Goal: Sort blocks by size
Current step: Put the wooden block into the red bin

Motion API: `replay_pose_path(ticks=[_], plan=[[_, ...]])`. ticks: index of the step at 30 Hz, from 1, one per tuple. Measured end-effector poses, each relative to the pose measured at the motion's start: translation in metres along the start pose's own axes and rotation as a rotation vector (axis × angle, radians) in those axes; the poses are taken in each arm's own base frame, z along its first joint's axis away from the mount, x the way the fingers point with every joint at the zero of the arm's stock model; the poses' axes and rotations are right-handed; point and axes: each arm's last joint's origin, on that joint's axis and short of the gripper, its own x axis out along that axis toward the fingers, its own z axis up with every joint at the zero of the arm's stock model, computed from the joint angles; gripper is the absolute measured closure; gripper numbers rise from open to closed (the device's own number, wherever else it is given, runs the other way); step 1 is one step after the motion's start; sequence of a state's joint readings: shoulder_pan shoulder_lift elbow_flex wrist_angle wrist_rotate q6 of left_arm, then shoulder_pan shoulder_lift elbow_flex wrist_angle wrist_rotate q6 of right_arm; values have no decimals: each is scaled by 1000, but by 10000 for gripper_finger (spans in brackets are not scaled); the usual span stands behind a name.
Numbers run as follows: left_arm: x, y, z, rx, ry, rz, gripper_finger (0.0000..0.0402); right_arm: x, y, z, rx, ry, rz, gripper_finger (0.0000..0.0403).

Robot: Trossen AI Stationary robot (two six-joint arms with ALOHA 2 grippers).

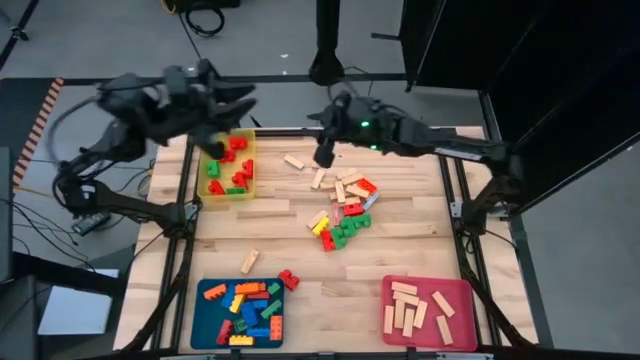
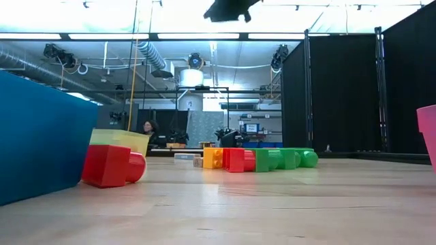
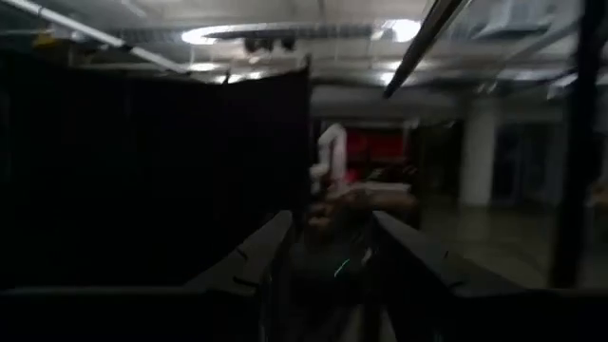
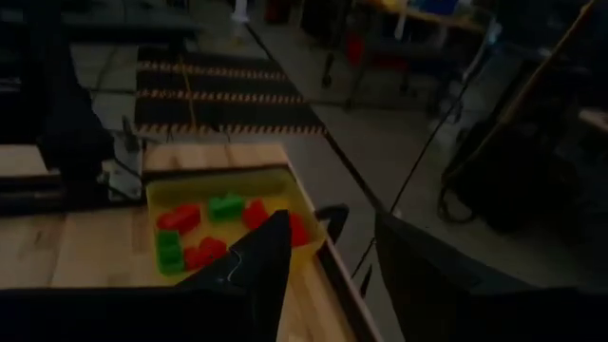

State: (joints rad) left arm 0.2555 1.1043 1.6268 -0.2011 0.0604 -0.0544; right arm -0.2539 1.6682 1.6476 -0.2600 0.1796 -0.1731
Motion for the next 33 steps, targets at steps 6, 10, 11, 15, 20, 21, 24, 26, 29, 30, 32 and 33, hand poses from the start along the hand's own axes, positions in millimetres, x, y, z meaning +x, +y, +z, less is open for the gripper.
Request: replay_pose_path(ticks=[6, 10, 11, 15, 20, 21, 24, 26, 29, 30, 32, 33], plan=[[-43, -9, 28, -17, -91, -47, 257, 44, 13, -33, 138, 109, 9, 233], [-69, -11, 42, -59, -147, -57, 257, 76, 29, -63, 119, 203, 44, 234], [-74, -11, 44, -62, -147, -56, 257, 84, 34, -73, 122, 231, 52, 233], [-90, -11, 47, -56, -138, -38, 257, 109, 54, -110, 146, 362, 73, 227], [-90, -9, 42, -22, -83, 46, 257, 130, 66, -151, 99, 504, 0, 195], [-87, -8, 40, -27, -73, 48, 257, 132, 67, -157, 89, 522, -20, 184], [-80, -8, 34, -43, -32, 50, 257, 136, 59, -163, 82, 539, -83, 144], [-75, -8, 31, -42, -15, 51, 257, 138, 50, -165, 74, 540, -122, 119], [-70, -7, 28, -39, -1, 80, 257, 142, 31, -166, 80, 524, -202, 93], [-68, -6, 26, -35, 6, 99, 257, 142, 23, -168, 101, 530, -209, 89], [-65, -5, 25, -12, 13, 135, 257, 143, 10, -173, 201, 553, -176, 87], [-63, -5, 24, 0, 16, 150, 257, 143, 5, -175, 267, 565, -155, 88]])
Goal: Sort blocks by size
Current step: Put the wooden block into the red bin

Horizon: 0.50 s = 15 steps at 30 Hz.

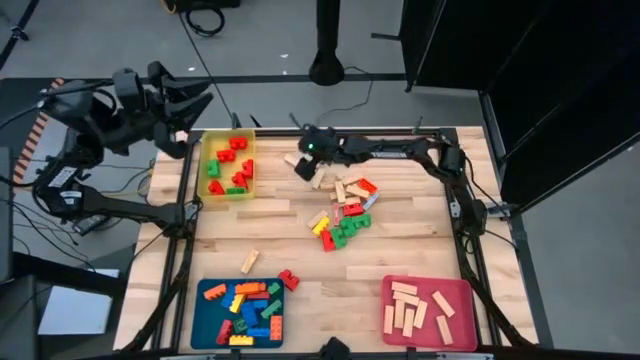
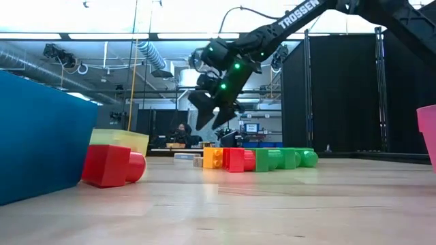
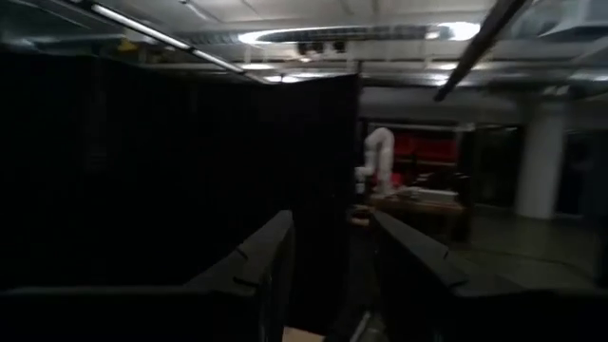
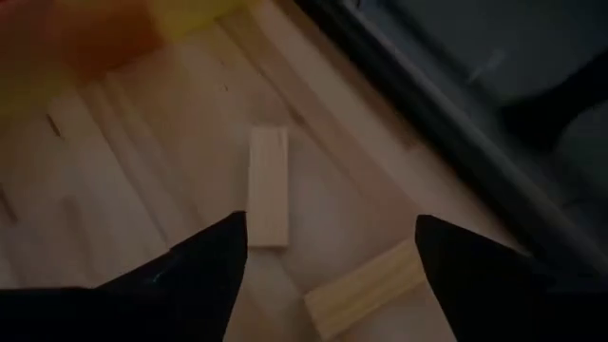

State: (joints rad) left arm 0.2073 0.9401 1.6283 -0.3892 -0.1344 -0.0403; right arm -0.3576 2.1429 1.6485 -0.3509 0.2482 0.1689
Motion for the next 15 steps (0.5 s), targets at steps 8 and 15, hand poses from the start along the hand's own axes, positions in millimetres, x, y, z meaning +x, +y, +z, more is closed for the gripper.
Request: replay_pose_path(ticks=[8, 15], plan=[[12, 3, -8, 22, 39, 141, 257, 3, -12, -2, -133, 41, 10, 118], [56, 7, -39, 56, 164, 257, 257, 4, -20, -3, -158, 74, 69, 133]])
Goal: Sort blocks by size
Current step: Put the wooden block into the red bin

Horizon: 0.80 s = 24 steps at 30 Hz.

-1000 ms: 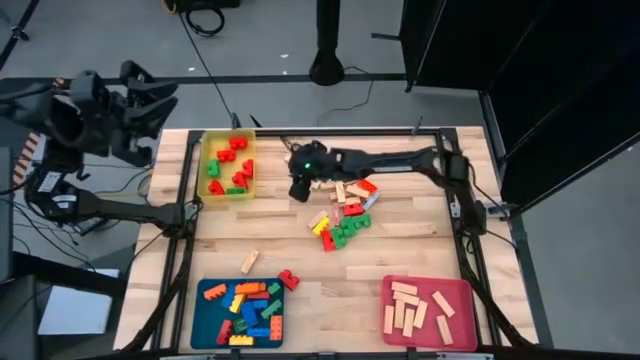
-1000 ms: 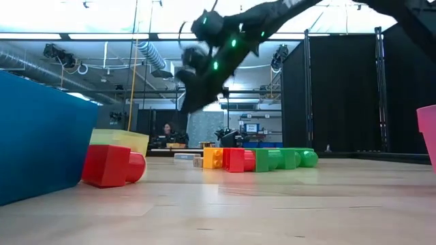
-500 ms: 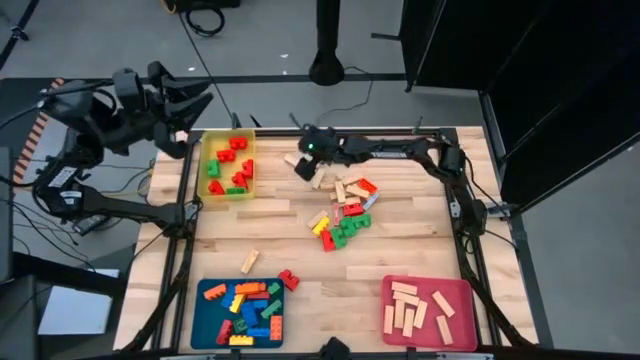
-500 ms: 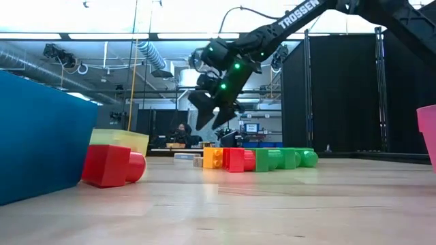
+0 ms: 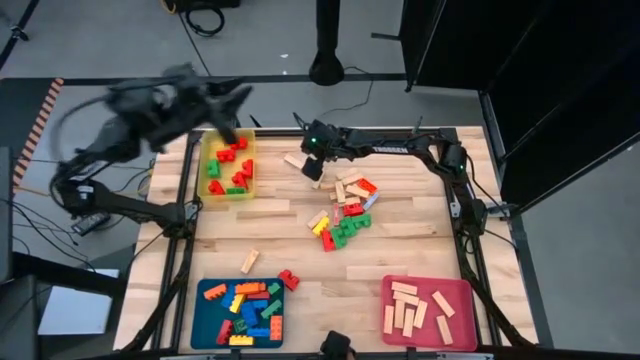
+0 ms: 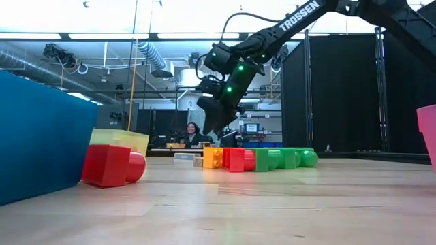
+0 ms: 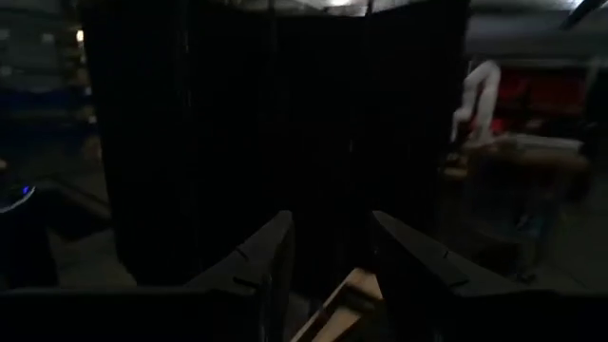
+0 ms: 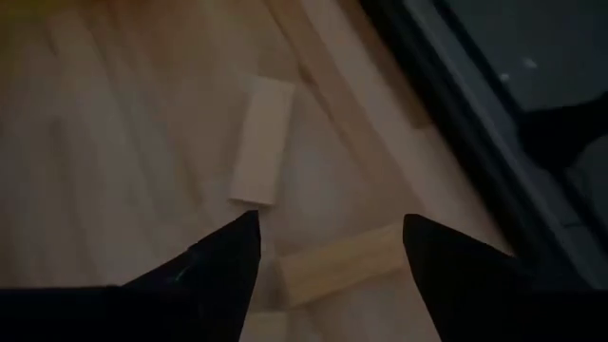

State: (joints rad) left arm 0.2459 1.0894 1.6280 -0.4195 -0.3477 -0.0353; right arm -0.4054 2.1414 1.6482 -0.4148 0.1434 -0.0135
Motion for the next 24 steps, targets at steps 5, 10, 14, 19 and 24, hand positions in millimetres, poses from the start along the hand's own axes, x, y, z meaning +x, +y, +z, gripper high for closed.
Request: replay_pose_path(ticks=[5, 10, 14, 19, 24], plan=[[30, 1, -4, -6, -52, 24, 257, 0, -4, 0, 90, 4, -18, 134], [49, 10, -12, -4, -21, 41, 257, 1, -10, -1, 99, 6, -25, 146], [53, 15, -17, -26, 11, 51, 257, 11, -3, -4, 96, 14, 6, 162], [54, 18, -20, -27, 48, 52, 257, 26, 15, -22, 93, 132, -1, 173], [53, 21, -26, -22, 106, 63, 257, 12, 31, -2, -55, 60, 13, 174]])
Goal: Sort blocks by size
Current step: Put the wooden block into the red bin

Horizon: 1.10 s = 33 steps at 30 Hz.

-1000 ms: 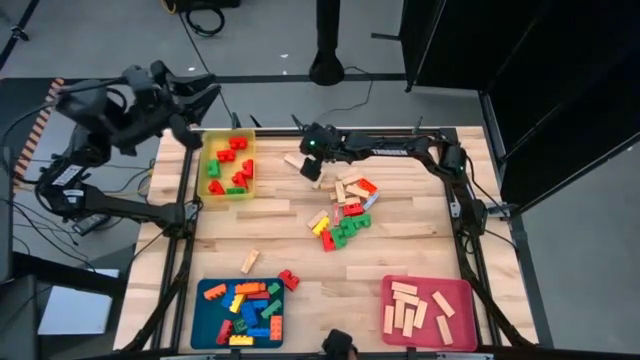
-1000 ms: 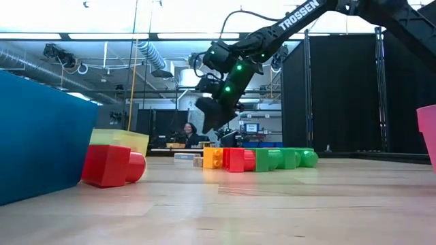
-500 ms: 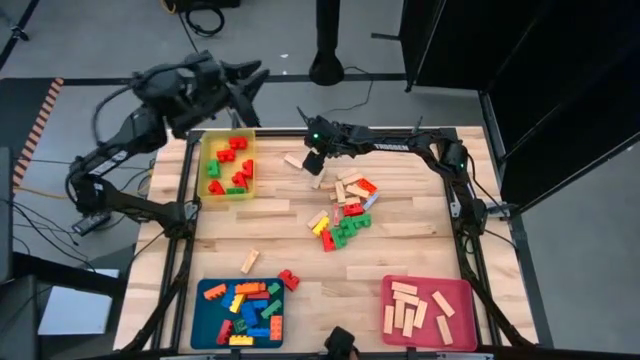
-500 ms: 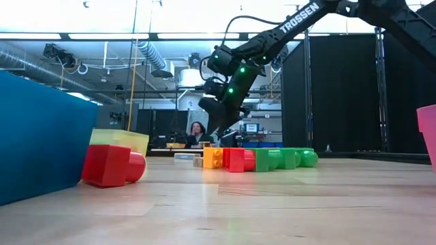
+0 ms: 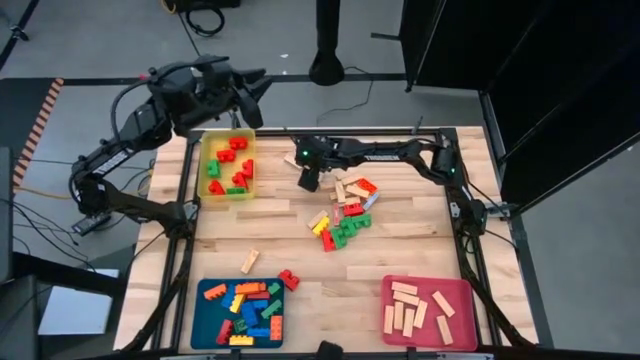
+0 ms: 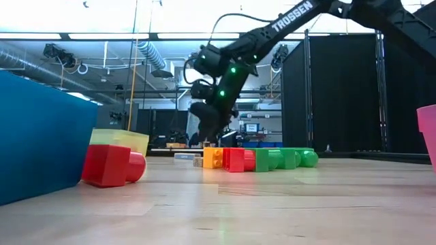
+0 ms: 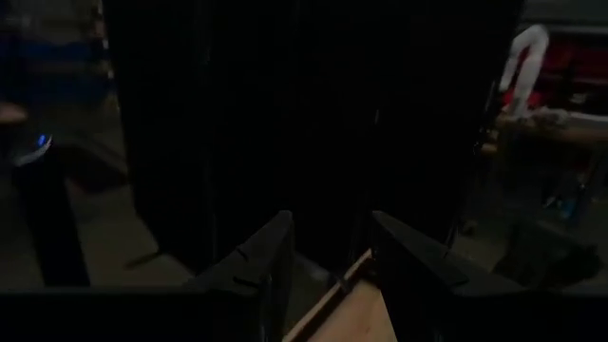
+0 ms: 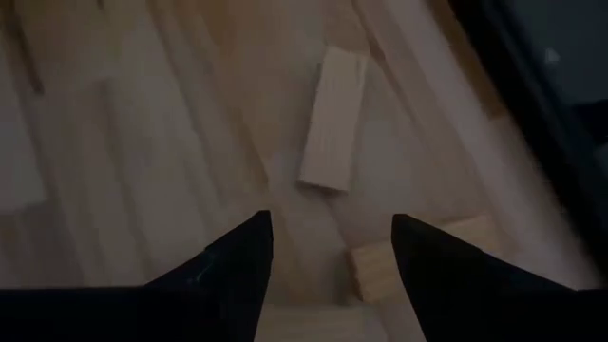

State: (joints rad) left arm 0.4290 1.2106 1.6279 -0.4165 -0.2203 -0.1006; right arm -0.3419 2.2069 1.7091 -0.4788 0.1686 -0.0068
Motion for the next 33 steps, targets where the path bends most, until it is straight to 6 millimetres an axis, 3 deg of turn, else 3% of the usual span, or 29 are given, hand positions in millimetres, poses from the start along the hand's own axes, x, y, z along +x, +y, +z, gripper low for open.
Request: replay_pose_path(ticks=[6, 12, 15, 17, 20, 23, 26, 29, 33], plan=[[-1, 1, -11, -11, 111, -1, 257, -33, 11, 13, -96, 146, -13, 174], [-2, 3, -19, 75, 202, 6, 257, -39, 20, 14, -43, 146, 41, 178], [-10, 2, -9, 66, 113, -49, 257, -72, 20, 36, -38, 49, 180, 184], [-29, 2, 14, 45, -50, -118, 257, -122, 17, 56, -49, -79, 208, 189], [-73, 7, 51, 66, -293, -177, 257, -223, 2, 81, -100, -361, 149, 195], [-119, 13, 77, 104, -447, -227, 257, -315, -20, 83, -166, -592, 10, 199], [-166, 20, 97, 83, -608, -284, 257, -400, -38, 67, -152, -802, -133, 200], [-211, 28, 112, 52, -761, -303, 257, -488, -59, 33, -93, -1046, -227, 200], [-261, 39, 121, 33, -899, -268, 257, -569, -84, -19, 44, -1321, -292, 202]])
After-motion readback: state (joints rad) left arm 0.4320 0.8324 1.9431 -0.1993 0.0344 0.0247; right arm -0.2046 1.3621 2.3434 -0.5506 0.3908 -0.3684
